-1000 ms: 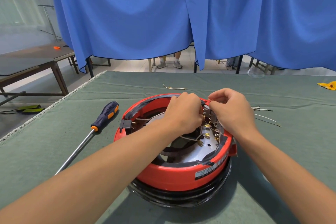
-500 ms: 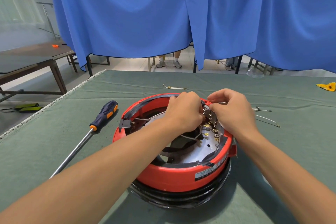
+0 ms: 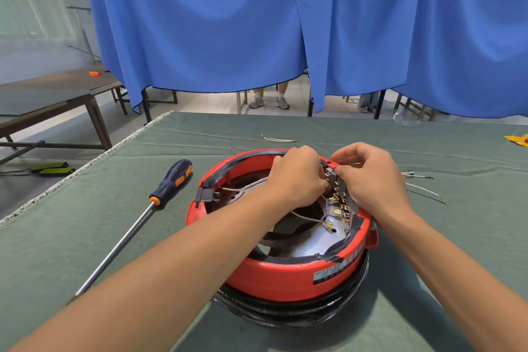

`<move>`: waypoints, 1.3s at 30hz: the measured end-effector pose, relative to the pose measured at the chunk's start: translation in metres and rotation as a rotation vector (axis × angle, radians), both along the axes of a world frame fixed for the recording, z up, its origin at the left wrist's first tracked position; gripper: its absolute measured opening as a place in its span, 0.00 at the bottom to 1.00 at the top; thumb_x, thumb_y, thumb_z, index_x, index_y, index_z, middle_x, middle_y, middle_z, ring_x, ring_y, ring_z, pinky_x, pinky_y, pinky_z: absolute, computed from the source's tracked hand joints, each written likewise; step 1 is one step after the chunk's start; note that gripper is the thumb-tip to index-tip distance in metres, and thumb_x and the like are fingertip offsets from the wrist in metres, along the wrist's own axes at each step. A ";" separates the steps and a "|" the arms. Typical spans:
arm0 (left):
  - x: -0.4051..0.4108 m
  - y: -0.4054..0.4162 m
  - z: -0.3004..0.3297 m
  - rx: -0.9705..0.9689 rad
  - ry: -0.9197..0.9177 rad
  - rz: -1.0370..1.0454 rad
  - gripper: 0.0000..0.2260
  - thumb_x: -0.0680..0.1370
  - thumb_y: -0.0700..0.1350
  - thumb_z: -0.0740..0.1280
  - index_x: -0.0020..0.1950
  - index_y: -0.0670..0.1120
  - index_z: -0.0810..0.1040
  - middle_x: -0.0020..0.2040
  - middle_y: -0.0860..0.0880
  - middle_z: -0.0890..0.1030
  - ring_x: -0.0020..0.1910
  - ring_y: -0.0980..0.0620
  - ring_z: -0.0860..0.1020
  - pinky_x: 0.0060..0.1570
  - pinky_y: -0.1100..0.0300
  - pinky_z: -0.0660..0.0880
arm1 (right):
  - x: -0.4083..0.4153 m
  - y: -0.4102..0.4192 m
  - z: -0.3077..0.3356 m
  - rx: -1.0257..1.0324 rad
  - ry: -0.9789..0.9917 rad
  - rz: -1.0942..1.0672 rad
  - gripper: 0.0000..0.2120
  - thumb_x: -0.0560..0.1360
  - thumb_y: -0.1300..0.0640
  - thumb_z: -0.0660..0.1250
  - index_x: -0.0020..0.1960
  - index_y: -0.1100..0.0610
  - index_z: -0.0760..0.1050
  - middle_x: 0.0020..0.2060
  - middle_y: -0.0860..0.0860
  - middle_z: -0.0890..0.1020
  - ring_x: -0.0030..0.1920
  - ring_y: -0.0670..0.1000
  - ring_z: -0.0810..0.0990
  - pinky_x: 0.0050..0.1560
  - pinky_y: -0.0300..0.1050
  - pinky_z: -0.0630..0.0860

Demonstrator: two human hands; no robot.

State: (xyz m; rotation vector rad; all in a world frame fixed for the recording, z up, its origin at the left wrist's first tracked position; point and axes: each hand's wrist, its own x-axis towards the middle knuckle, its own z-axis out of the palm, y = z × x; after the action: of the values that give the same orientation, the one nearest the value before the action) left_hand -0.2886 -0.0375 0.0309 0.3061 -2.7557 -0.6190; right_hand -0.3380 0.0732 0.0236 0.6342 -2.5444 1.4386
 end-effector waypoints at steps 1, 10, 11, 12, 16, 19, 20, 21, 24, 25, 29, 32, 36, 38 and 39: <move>0.000 0.000 0.001 -0.024 -0.010 -0.005 0.07 0.74 0.45 0.70 0.42 0.41 0.83 0.40 0.45 0.81 0.47 0.43 0.77 0.49 0.50 0.74 | 0.000 0.000 0.000 0.001 0.006 0.003 0.10 0.71 0.61 0.69 0.38 0.46 0.76 0.38 0.41 0.81 0.44 0.47 0.80 0.45 0.45 0.73; 0.018 -0.002 0.014 -0.103 0.035 -0.013 0.08 0.73 0.42 0.66 0.48 0.46 0.83 0.45 0.46 0.82 0.46 0.45 0.78 0.44 0.52 0.76 | 0.000 -0.004 -0.002 -0.112 -0.059 0.071 0.13 0.70 0.66 0.69 0.36 0.48 0.76 0.37 0.45 0.82 0.44 0.51 0.82 0.50 0.53 0.78; 0.019 0.000 0.016 -0.134 -0.005 -0.020 0.07 0.74 0.43 0.66 0.49 0.45 0.81 0.45 0.46 0.81 0.45 0.44 0.78 0.41 0.53 0.75 | 0.000 -0.005 -0.002 -0.125 -0.072 0.082 0.13 0.69 0.66 0.69 0.36 0.48 0.76 0.37 0.46 0.83 0.44 0.51 0.82 0.51 0.55 0.78; 0.020 0.002 0.018 -0.175 -0.037 -0.017 0.07 0.74 0.44 0.66 0.50 0.45 0.80 0.44 0.47 0.79 0.44 0.44 0.77 0.39 0.54 0.72 | 0.000 -0.005 -0.002 -0.134 -0.079 0.089 0.13 0.69 0.67 0.69 0.36 0.48 0.76 0.37 0.47 0.83 0.44 0.52 0.82 0.51 0.56 0.78; 0.022 0.010 0.020 -0.251 0.008 0.113 0.06 0.74 0.44 0.65 0.48 0.45 0.79 0.38 0.48 0.71 0.38 0.45 0.70 0.37 0.56 0.65 | 0.000 -0.005 -0.002 -0.145 -0.080 0.095 0.13 0.69 0.67 0.69 0.36 0.48 0.76 0.38 0.47 0.83 0.44 0.52 0.82 0.51 0.56 0.78; 0.021 0.013 0.014 -0.169 0.005 0.097 0.08 0.74 0.44 0.65 0.49 0.45 0.81 0.44 0.46 0.79 0.43 0.43 0.76 0.38 0.55 0.70 | 0.000 -0.005 -0.002 -0.150 -0.077 0.093 0.13 0.69 0.66 0.69 0.36 0.48 0.76 0.37 0.46 0.83 0.44 0.51 0.82 0.51 0.56 0.78; 0.021 0.013 0.011 -0.131 -0.025 0.076 0.08 0.74 0.45 0.65 0.49 0.46 0.81 0.46 0.46 0.81 0.46 0.42 0.78 0.40 0.55 0.72 | 0.000 -0.005 -0.002 -0.156 -0.076 0.094 0.13 0.69 0.66 0.69 0.36 0.48 0.76 0.37 0.46 0.83 0.44 0.51 0.82 0.51 0.56 0.78; 0.022 0.013 0.009 -0.100 -0.052 0.056 0.08 0.74 0.45 0.65 0.49 0.47 0.82 0.47 0.46 0.81 0.48 0.42 0.78 0.42 0.55 0.74 | -0.001 -0.005 -0.002 -0.160 -0.076 0.095 0.13 0.69 0.67 0.69 0.36 0.48 0.76 0.37 0.46 0.83 0.43 0.51 0.82 0.51 0.56 0.78; 0.023 0.008 0.004 -0.039 -0.079 0.024 0.07 0.73 0.45 0.67 0.47 0.50 0.83 0.46 0.48 0.82 0.48 0.45 0.79 0.43 0.55 0.74 | -0.003 -0.006 -0.004 -0.164 -0.075 0.103 0.14 0.69 0.67 0.69 0.35 0.48 0.76 0.35 0.45 0.82 0.42 0.51 0.82 0.51 0.56 0.78; 0.023 0.007 0.003 -0.022 -0.080 0.020 0.06 0.73 0.45 0.68 0.46 0.50 0.83 0.45 0.48 0.82 0.47 0.45 0.79 0.42 0.56 0.74 | -0.003 -0.006 -0.004 -0.165 -0.073 0.104 0.14 0.69 0.67 0.69 0.35 0.48 0.76 0.35 0.45 0.82 0.42 0.51 0.82 0.51 0.56 0.78; 0.022 0.007 0.001 -0.001 -0.086 0.003 0.04 0.73 0.47 0.70 0.45 0.51 0.83 0.44 0.48 0.82 0.47 0.46 0.79 0.40 0.57 0.72 | -0.004 -0.005 -0.005 -0.170 -0.066 0.104 0.15 0.69 0.67 0.69 0.34 0.48 0.77 0.35 0.45 0.82 0.42 0.51 0.82 0.50 0.55 0.78; 0.021 0.008 0.001 -0.007 -0.103 -0.020 0.04 0.73 0.48 0.70 0.46 0.51 0.83 0.45 0.47 0.82 0.47 0.45 0.79 0.39 0.57 0.70 | -0.004 -0.004 -0.006 -0.176 -0.077 0.111 0.14 0.69 0.68 0.68 0.34 0.49 0.78 0.35 0.47 0.83 0.40 0.51 0.81 0.49 0.55 0.79; 0.021 0.004 0.000 -0.004 -0.094 -0.010 0.04 0.74 0.47 0.70 0.48 0.51 0.83 0.47 0.48 0.82 0.48 0.46 0.78 0.39 0.58 0.70 | -0.005 -0.005 -0.006 -0.189 -0.096 0.122 0.15 0.69 0.69 0.66 0.34 0.50 0.78 0.34 0.49 0.83 0.38 0.51 0.80 0.47 0.55 0.79; 0.022 0.002 0.001 0.000 -0.095 -0.014 0.04 0.74 0.46 0.70 0.47 0.51 0.84 0.46 0.48 0.82 0.48 0.46 0.79 0.40 0.57 0.71 | -0.005 -0.005 -0.007 -0.194 -0.104 0.128 0.15 0.69 0.70 0.66 0.34 0.50 0.79 0.33 0.49 0.82 0.36 0.51 0.79 0.46 0.54 0.78; 0.022 0.001 0.001 0.000 -0.097 -0.016 0.04 0.74 0.46 0.70 0.47 0.51 0.84 0.46 0.48 0.82 0.47 0.46 0.79 0.41 0.57 0.72 | -0.005 -0.005 -0.007 -0.198 -0.110 0.134 0.15 0.69 0.70 0.66 0.34 0.50 0.79 0.32 0.50 0.82 0.34 0.51 0.78 0.44 0.54 0.77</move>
State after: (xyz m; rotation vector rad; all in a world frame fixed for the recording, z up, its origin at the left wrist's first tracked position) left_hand -0.2661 -0.0366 0.0320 0.3229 -2.8529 -0.6233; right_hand -0.3432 0.0683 0.0169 0.7227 -2.4359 1.7893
